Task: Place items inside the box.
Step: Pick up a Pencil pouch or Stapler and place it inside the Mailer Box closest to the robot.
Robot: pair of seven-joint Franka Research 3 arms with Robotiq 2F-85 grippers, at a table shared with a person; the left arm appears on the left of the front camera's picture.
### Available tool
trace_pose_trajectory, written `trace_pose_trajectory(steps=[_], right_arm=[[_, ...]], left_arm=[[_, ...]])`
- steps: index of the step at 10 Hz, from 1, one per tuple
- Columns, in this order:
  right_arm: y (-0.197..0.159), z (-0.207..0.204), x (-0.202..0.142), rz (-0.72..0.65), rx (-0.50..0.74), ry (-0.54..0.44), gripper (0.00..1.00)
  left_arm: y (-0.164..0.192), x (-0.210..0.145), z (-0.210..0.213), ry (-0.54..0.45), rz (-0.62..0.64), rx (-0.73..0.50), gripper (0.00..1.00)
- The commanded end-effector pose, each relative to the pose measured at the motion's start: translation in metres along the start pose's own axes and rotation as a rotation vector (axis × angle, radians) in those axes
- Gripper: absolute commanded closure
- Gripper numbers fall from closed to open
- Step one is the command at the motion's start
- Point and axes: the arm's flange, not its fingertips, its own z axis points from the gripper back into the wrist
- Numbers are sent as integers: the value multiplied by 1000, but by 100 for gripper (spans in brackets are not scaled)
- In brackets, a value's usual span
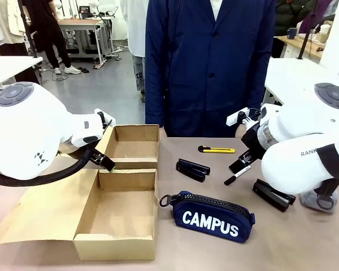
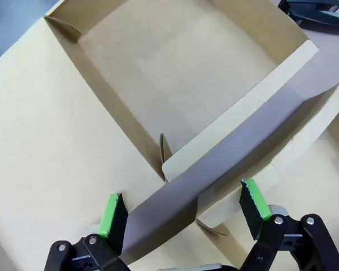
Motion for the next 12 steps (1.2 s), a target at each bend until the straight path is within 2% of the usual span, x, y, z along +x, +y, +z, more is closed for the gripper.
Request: trace_pose_trajectory(steps=[1,7,9,10,12], right_arm=[[0,0,0,-1,0,0,0],[0,0,0,0,0,0,0],[-21,65,7,-19,-23,15,0],[-34,108,1,-44,12,-15,0],[-56,175,-33,-139,173,-33,0]], left_arm=[[0,0,0,0,0,0,0],[0,0,0,0,0,0,0],[18,2,66,-71,-10,-93,0],[11,18,117,-85,74,-158,0],[23,7,193,-151,121,-342,0]])
